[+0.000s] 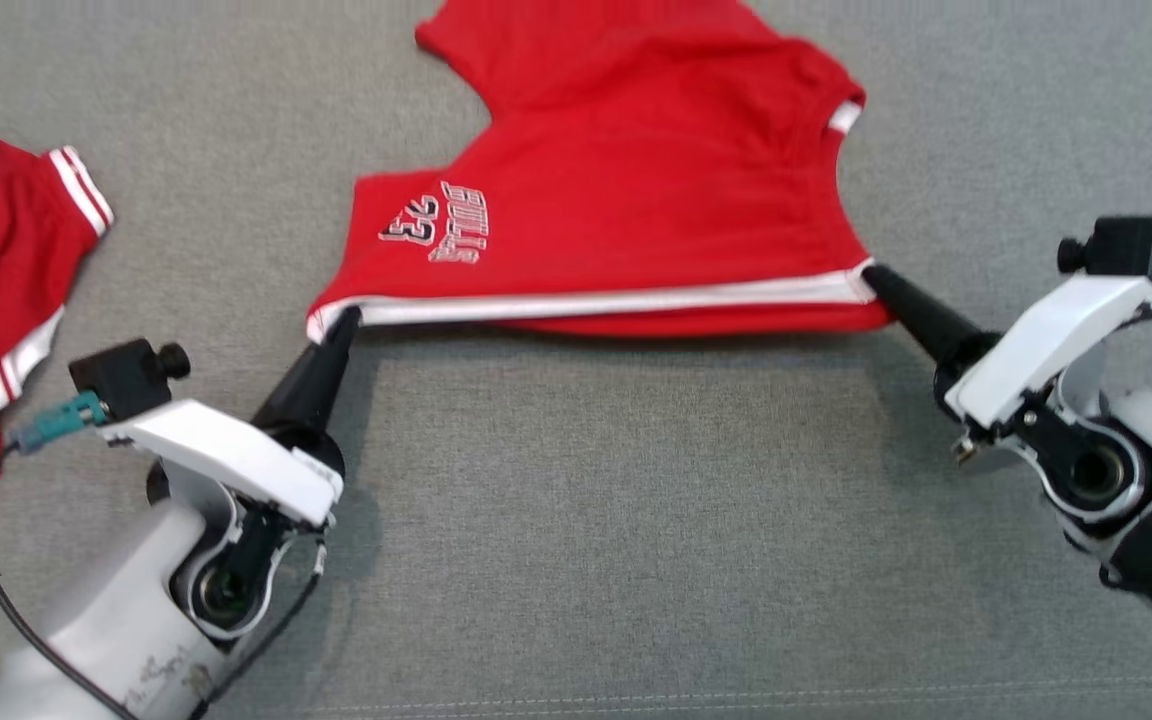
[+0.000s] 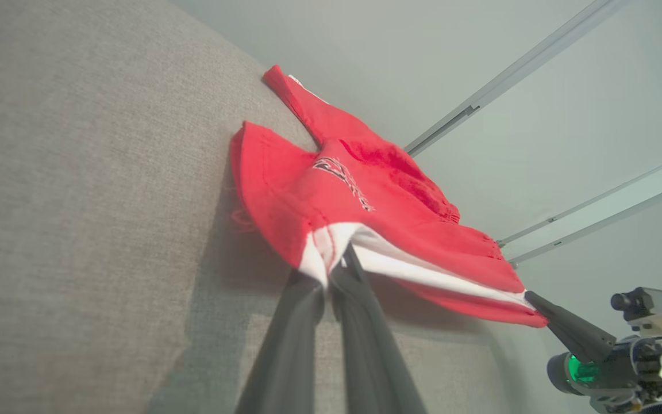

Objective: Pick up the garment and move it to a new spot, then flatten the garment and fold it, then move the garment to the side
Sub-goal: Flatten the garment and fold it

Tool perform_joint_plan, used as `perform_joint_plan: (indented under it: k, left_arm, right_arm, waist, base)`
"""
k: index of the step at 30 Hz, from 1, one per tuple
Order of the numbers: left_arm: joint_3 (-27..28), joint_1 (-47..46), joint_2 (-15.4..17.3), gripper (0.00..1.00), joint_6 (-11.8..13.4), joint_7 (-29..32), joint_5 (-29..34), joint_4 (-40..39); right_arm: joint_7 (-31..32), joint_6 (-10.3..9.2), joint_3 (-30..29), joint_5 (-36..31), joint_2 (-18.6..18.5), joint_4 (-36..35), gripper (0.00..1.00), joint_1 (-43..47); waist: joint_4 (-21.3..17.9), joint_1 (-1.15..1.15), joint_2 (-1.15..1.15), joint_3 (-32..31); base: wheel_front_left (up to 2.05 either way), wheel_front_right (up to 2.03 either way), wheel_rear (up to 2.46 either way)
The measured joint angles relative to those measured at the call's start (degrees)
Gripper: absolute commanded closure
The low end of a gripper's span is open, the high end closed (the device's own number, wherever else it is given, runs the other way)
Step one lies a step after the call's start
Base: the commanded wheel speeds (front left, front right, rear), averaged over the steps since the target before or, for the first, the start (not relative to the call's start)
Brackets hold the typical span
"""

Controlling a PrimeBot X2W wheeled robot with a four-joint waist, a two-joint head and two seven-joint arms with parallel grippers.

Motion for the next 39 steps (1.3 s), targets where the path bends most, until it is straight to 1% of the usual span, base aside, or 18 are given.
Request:
perform_joint_plan:
  k: [6, 8, 15, 16, 17, 18, 22, 25, 28, 29, 31, 33, 35, 37, 39]
  left_arm:
    - [3.19, 7.31, -1.44, 1.0, 0.0, 0.0, 1.34, -0.82]
    - [3.13, 10.46, -2.01, 1.0, 0.0, 0.0, 2.96, -0.7]
    - [3.07, 15.05, -2.72, 1.0, 0.0, 0.0, 3.6, 0.33]
    - [2.96, 15.44, -2.85, 0.88, 0.0, 0.0, 3.81, 0.64]
    - [2.76, 15.71, -2.9, 0.59, 0.0, 0.0, 4.33, 1.01]
    - [2.81, 16.06, -2.94, 0.0, 0.0, 0.0, 4.82, 1.19]
    - [2.67, 16.31, -3.14, 0.0, 0.01, 0.0, 7.24, 2.41]
    - [3.01, 16.44, -3.16, 0.0, 0.01, 0.0, 9.27, 3.11]
    - [5.64, 17.9, -3.54, 0.0, 0.01, -0.01, 11.6, 3.57]
    - [5.64, 17.9, -3.54, 0.0, 0.01, -0.01, 11.6, 3.57]
    - [8.56, 19.24, -3.75, 0.0, 0.01, -0.01, 14.43, 4.3]
    - [12.63, 20.62, -4.08, 0.0, 0.01, 0.0, 18.35, 4.66]
    - [19.94, 22.06, -5.69, 0.0, 0.01, -0.02, 21.74, 4.0]
    - [24.6, 23.2, -6.87, 0.0, 0.01, -0.02, 26.99, 2.05]
    - [27.91, 24.7, -8.54, 0.0, 0.01, -0.02, 31.33, 0.58]
  right_arm:
    - [-1.01, 0.0, 0.41, -0.14, -0.76, -1.65, 1.0, 5.76]
    - [-1.05, 0.0, 0.53, -0.13, -0.9, -2.11, 1.0, 8.32]
    - [-0.96, 0.0, 1.01, -0.11, -0.6, -2.22, 1.0, 12.51]
    - [-0.9, 0.0, 1.18, -0.11, -0.49, -2.2, 1.0, 12.89]
    - [-0.89, 0.0, 1.33, -0.12, -0.36, -2.19, 1.0, 13.28]
    - [-0.9, 0.0, 1.43, -0.15, -0.25, -2.03, 0.0, 13.66]
    - [-2.04, 0.0, 1.37, -1.27, -0.2, -1.45, 0.0, 14.25]
    - [-4.31, 0.0, 1.13, -2.92, -0.64, -1.1, 0.0, 14.99]
    - [-9.12, 0.0, 0.52, -5.64, -1.34, -0.67, 0.0, 15.12]
    - [-9.12, 0.0, 0.52, -5.64, -1.34, -0.67, 0.0, 15.12]
    - [-12.51, 0.0, 0.1, -7.87, -1.4, 0.31, 0.0, 15.12]
    - [-14.17, 0.0, -0.34, -10.82, -1.14, 2.05, 0.0, 15.24]
    - [-14.78, 0.0, -2.01, -13.84, -0.49, 3.76, 0.0, 15.64]
    - [-15.12, 0.0, -6.01, -17.92, 0.98, 5.2, 0.0, 16.01]
    - [-15.12, 0.0, -11.66, -23.87, 2.43, 5.43, 0.0, 16.13]
  waist:
    - [0.61, 0.0, 0.0, -5.11]
    - [0.74, 0.0, 0.0, -7.34]
    - [0.72, 0.0, 0.0, -11.19]
    - [0.69, 0.0, 0.0, -11.51]
    - [0.66, 0.0, 0.0, -11.76]
    - [0.64, 0.0, 0.0, -11.95]
    - [0.73, 0.0, 0.0, -12.52]
    - [0.87, 0.0, 0.0, -13.22]
    - [0.92, 0.0, 0.0, -14.24]
    - [0.92, 0.0, 0.0, -14.24]
    - [0.91, 0.0, 0.0, -14.95]
    - [0.87, 0.0, 0.0, -15.75]
    - [0.83, 0.0, 0.0, -16.46]
    - [0.77, 0.0, 0.0, -17.1]
    - [0.72, 0.0, 0.0, -17.7]
  base:
    - [0.0, 0.0, 0.0]
    - [0.0, 0.0, 0.0]
    - [0.0, 0.0, 0.0]
    - [0.0, 0.0, 0.0]
    - [0.0, 0.0, 0.0]
    - [0.0, 0.0, 0.0]
    - [0.0, 0.0, 0.0]
    - [0.0, 0.0, 0.0]
    - [0.0, 0.0, 0.0]
    - [0.0, 0.0, 0.0]
    - [0.0, 0.0, 0.0]
    - [0.0, 0.0, 0.0]
    - [0.0, 0.0, 0.0]
    - [0.0, 0.0, 0.0]
    - [0.0, 0.0, 0.0]
